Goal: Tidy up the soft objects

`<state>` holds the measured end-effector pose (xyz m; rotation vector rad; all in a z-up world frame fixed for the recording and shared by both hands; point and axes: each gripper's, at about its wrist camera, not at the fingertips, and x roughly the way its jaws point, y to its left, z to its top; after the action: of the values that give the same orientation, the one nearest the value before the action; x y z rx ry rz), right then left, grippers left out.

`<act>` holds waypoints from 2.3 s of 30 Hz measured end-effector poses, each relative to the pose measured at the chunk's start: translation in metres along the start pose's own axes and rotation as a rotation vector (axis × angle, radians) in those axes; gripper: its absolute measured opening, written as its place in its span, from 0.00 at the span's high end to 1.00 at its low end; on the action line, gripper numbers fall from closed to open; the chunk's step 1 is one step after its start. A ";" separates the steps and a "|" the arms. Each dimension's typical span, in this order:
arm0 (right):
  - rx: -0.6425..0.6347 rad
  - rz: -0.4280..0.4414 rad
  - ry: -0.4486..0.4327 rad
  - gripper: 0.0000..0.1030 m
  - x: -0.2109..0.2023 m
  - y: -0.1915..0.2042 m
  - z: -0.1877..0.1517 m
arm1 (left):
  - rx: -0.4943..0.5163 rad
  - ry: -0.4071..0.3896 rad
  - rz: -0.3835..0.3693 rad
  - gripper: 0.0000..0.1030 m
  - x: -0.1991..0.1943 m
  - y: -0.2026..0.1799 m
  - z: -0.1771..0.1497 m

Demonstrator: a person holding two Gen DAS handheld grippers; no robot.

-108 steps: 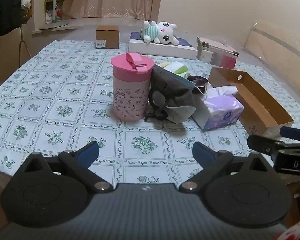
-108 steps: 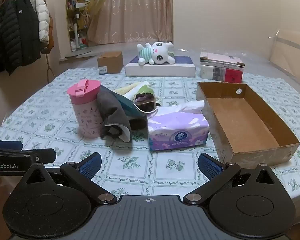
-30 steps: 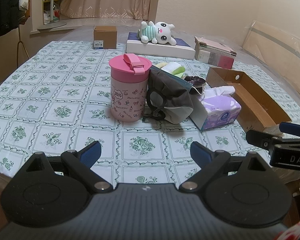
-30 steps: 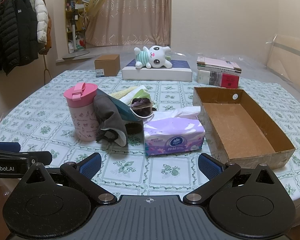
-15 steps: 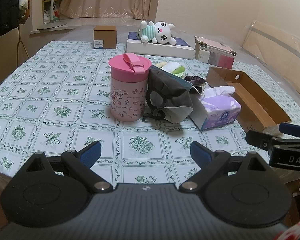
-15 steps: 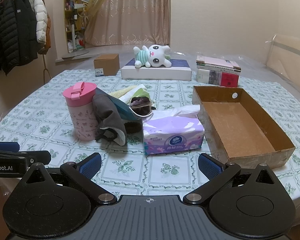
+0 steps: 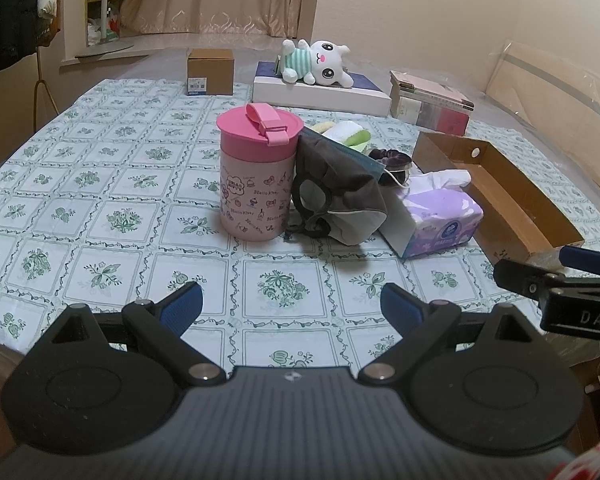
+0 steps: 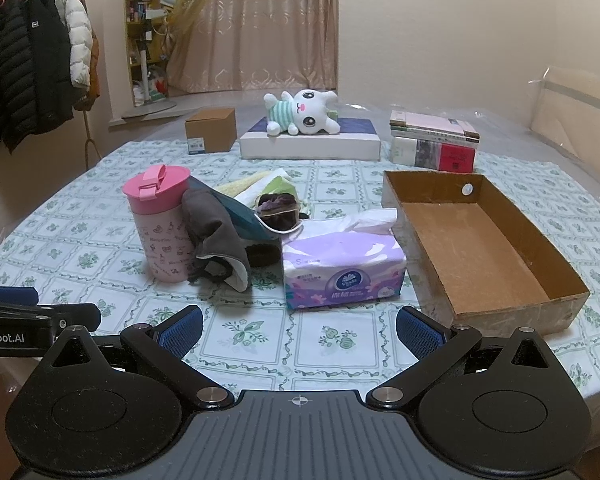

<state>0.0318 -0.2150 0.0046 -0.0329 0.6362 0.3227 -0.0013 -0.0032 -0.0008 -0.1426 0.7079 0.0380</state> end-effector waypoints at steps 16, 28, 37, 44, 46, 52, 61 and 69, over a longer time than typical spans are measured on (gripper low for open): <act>-0.013 -0.030 0.015 0.01 0.051 -0.026 0.007 | -0.048 0.010 -0.052 0.08 0.064 -0.008 0.029; 0.001 -0.051 0.033 0.01 0.088 -0.055 0.014 | -0.084 -0.023 -0.089 0.24 0.130 -0.033 0.061; 0.011 -0.040 0.055 0.01 0.101 -0.062 0.011 | -0.054 -0.028 -0.081 0.56 0.150 -0.042 0.069; -0.009 0.004 0.018 0.01 0.102 -0.054 0.025 | -0.003 -0.024 -0.110 0.89 0.138 -0.039 0.063; -0.018 0.022 0.002 0.01 0.103 -0.051 0.032 | 0.016 -0.025 -0.120 0.91 0.130 -0.037 0.060; -0.060 0.091 -0.046 0.12 0.113 -0.039 0.056 | 0.044 -0.010 -0.185 0.93 0.105 -0.024 0.048; -0.093 0.192 -0.011 0.34 0.161 -0.021 0.087 | 0.066 0.010 -0.190 0.93 0.085 -0.004 0.035; -0.110 0.199 0.065 0.72 0.184 -0.012 0.085 | 0.038 0.004 -0.207 0.93 0.085 0.004 0.040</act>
<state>0.2238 -0.1625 -0.0367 -0.0860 0.6877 0.5503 0.0888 0.0053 -0.0267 -0.1788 0.6943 -0.1734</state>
